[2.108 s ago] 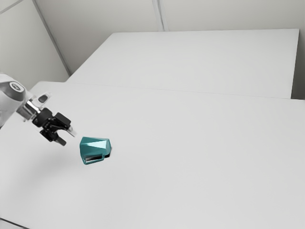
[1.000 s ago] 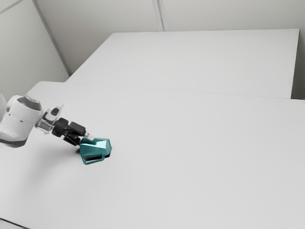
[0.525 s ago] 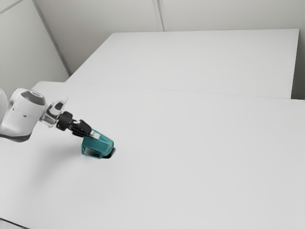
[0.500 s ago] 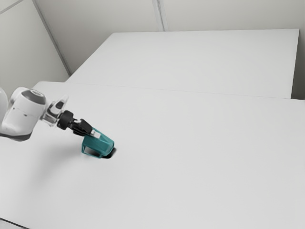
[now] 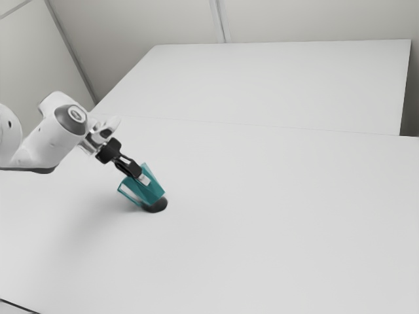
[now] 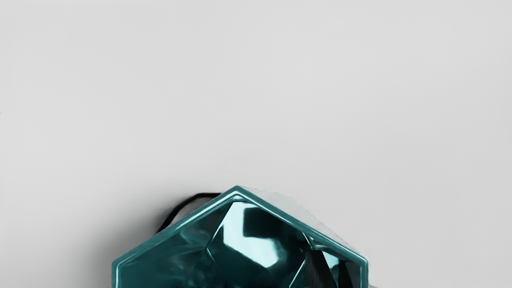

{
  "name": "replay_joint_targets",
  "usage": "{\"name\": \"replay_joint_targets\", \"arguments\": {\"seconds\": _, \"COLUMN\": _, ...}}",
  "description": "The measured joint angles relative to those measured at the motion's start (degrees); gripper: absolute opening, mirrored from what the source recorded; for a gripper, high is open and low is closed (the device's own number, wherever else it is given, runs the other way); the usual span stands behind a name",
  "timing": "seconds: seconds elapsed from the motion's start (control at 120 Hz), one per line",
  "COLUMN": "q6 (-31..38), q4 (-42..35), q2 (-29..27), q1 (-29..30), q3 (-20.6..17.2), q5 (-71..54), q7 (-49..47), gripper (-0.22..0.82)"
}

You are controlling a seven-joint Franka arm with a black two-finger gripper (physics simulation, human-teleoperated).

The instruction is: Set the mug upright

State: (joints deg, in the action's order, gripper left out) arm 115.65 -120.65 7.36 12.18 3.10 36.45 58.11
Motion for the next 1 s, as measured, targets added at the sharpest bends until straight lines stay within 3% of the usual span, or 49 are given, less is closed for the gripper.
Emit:
{"name": "replay_joint_targets", "arguments": {"seconds": 0.125, "q6": 5.45, "q4": -0.59, "q2": -1.83, "q1": -4.16, "q3": -0.15, "q5": -12.41, "q7": -1.56, "gripper": -0.17}}
{"name": "replay_joint_targets", "arguments": {"seconds": 0.3, "q6": 13.11, "q4": -3.74, "q2": -3.1, "q1": -5.5, "q3": -1.3, "q5": -21.75, "q7": -3.56, "gripper": -0.18}}
{"name": "replay_joint_targets", "arguments": {"seconds": 0.592, "q6": 20.48, "q4": -8.6, "q2": -5.85, "q1": -7.6, "q3": -5.75, "q5": -24.74, "q7": -8.05, "gripper": -0.18}}
{"name": "replay_joint_targets", "arguments": {"seconds": 1.0, "q6": 23.63, "q4": -10.91, "q2": -6.22, "q1": -10.27, "q3": -8.69, "q5": -26.5, "q7": -15.11, "gripper": -0.18}}
